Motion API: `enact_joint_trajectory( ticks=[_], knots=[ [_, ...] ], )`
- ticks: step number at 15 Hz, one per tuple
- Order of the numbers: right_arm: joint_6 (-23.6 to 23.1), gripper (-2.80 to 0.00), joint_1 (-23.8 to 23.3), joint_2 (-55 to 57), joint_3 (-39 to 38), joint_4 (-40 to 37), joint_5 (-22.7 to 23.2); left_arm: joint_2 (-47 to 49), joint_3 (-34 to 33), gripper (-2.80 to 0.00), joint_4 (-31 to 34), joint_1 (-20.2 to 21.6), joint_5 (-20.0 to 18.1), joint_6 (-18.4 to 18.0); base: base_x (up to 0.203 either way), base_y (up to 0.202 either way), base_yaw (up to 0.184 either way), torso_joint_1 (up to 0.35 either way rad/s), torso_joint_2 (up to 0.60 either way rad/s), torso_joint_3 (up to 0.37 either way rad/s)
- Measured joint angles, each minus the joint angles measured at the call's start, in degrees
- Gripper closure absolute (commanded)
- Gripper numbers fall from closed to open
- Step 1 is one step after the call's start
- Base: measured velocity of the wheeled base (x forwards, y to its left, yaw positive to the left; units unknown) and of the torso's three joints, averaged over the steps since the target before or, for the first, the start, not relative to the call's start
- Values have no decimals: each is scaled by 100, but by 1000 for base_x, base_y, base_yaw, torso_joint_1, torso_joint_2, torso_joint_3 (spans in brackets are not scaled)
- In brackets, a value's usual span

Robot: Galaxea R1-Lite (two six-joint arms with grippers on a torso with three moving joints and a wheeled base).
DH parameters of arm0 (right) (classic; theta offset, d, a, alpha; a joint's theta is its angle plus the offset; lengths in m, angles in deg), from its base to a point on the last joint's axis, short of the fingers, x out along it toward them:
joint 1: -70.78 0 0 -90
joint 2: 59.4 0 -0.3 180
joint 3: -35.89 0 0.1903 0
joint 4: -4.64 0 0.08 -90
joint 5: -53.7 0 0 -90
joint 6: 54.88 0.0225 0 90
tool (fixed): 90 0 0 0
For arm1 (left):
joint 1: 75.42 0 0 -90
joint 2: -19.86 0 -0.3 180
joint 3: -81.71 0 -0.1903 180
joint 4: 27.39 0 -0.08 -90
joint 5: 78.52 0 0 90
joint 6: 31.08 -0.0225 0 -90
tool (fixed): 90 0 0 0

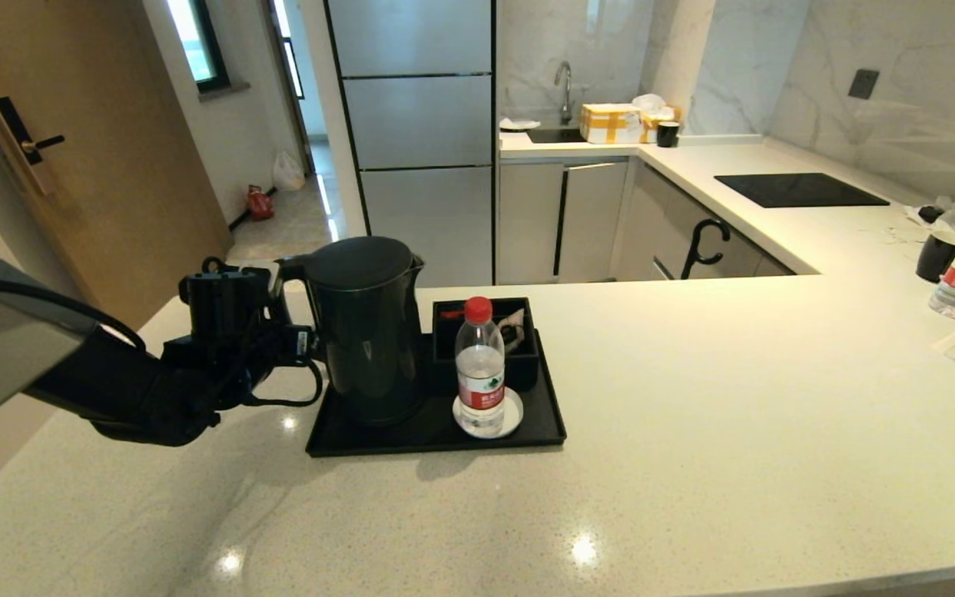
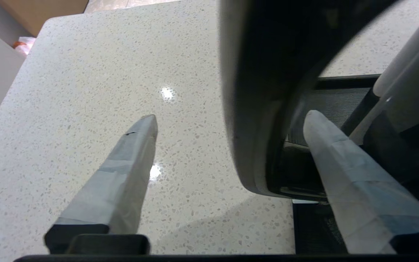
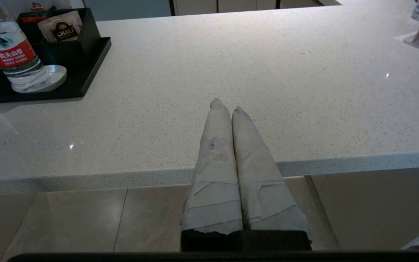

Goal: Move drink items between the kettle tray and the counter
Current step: Return the kettle to its original position

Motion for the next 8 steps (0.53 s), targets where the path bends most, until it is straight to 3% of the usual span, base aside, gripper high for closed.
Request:
enact_joint_trajectory(
  ticks=[8],
  knots=[
    [0, 0, -2, 0, 0, 0, 1, -390, -537, -280, -254, 9, -112, 52, 0, 0, 0, 0, 0, 0]
  ],
)
